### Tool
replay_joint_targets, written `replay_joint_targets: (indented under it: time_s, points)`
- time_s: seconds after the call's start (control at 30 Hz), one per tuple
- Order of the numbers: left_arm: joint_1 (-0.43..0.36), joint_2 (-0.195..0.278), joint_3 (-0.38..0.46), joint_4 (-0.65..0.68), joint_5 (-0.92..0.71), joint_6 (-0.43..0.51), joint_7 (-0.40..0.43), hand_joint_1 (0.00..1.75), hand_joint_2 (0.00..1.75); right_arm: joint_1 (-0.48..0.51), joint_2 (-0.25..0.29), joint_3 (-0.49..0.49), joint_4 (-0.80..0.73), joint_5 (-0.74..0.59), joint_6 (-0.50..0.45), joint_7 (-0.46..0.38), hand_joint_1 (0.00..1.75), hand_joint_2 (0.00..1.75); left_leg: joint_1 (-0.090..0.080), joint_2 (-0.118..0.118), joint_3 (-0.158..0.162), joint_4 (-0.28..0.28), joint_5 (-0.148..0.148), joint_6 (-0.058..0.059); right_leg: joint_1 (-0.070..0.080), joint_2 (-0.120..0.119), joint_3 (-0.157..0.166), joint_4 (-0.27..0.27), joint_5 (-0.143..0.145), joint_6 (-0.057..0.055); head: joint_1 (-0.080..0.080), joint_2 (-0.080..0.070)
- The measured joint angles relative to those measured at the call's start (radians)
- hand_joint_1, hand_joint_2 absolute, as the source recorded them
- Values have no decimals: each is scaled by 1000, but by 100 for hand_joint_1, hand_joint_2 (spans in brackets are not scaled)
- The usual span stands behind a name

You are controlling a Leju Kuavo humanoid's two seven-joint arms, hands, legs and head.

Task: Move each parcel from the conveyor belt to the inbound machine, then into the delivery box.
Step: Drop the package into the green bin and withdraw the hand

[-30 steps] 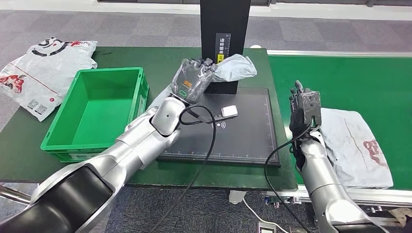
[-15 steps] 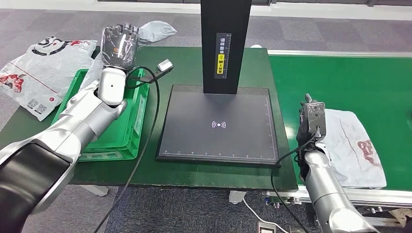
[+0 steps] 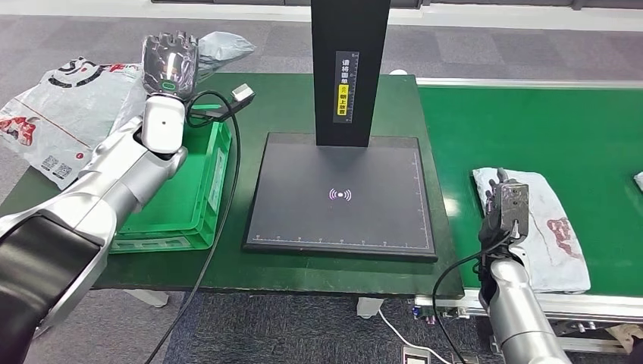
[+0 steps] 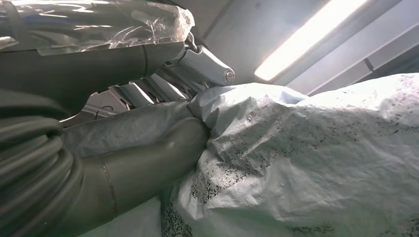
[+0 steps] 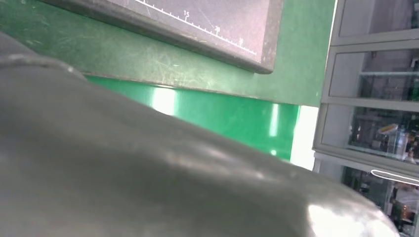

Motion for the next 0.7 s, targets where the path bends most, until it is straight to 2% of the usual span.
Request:
replay_joint_targets:
  time_s: [0.27,0.4,0.5,0.53,0.63,0.67,0.7]
  points:
    - [-2,3,0,7,0,-17,4,175,175,4,-3,-2,-11,1,0,1,0,0,0,0,0,0,0,0,0,0,0,0,0,0,0,0]
    - [-4,5,0,14,0,-108,1,175,175,4,-3,-2,-14,2,3,5,0,0,0,0,0,0,0,0,0,0,0,0,0,0,0,0]
    - [4,1,0,22,1,-233,-22,175,175,10,-6,-4,-27,1,7,12,0,0,0,0,0,0,0,0,0,0,0,0,0,0,0,0]
    - [11,-3,0,25,2,-283,-26,140,175,14,-8,-5,-35,0,10,16,0,0,0,0,0,0,0,0,0,0,0,0,0,0,0,0]
    - [41,-17,0,33,1,-437,-13,10,175,24,-11,-16,-57,0,19,27,0,0,0,0,0,0,0,0,0,0,0,0,0,0,0,0]
    - [51,-20,0,36,2,-491,-2,0,175,28,-11,-19,-66,1,23,31,0,0,0,0,0,0,0,0,0,0,0,0,0,0,0,0]
    - [60,-22,0,38,3,-540,9,0,175,34,-12,-22,-78,4,25,38,0,0,0,0,0,0,0,0,0,0,0,0,0,0,0,0]
